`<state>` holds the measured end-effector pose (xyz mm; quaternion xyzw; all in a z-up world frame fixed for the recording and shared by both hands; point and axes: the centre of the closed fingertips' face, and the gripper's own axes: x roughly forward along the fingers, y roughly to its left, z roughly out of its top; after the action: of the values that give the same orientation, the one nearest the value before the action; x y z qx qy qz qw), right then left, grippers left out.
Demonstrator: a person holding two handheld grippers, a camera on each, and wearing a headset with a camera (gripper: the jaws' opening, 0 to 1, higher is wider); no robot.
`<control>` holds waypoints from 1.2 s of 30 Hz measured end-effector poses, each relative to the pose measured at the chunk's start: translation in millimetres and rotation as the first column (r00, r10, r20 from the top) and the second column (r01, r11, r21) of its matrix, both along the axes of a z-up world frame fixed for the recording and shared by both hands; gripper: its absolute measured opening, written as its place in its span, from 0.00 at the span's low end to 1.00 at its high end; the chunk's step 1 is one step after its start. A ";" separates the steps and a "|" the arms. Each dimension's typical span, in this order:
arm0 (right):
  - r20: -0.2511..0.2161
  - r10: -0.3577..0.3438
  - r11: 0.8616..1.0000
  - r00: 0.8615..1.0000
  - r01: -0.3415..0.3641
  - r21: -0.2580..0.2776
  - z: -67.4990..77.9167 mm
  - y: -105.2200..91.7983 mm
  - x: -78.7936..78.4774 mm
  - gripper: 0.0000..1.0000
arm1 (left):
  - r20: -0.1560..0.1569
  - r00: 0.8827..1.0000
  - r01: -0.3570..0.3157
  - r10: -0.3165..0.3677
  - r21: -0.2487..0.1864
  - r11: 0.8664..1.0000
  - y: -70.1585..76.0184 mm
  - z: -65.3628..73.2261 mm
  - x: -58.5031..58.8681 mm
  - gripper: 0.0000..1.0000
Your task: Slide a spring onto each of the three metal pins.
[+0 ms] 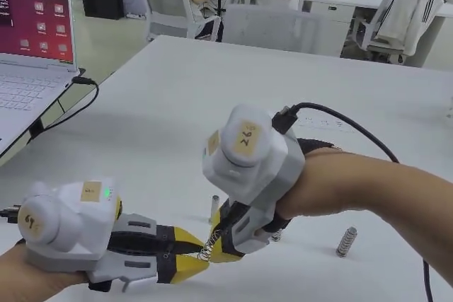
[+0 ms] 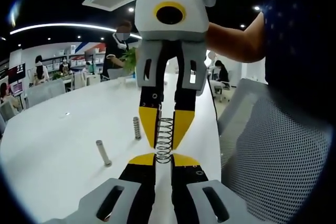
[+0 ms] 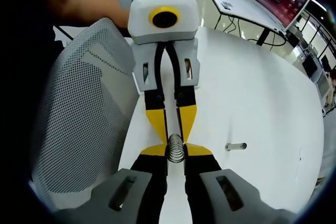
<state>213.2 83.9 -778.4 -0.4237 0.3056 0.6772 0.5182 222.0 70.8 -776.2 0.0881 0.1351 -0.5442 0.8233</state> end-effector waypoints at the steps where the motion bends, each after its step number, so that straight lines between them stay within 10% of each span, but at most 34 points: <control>1: -0.001 0.002 1.000 1.000 -0.002 0.001 0.4 0.5 -0.6 0.09 | 0.000 1.000 0.000 0.000 -0.001 1.000 0.0 0.0 -0.1 0.02; 36: 0.007 0.014 0.999 1.000 -0.013 -0.047 0.9 0.8 3.8 0.09 | -0.037 0.999 -0.027 0.026 -0.024 0.999 2.6 -5.5 1.3 0.09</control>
<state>217.0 84.7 -777.4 -0.4404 0.3167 0.6717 0.5046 223.3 73.4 -781.7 0.0663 0.1448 -0.5365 0.8287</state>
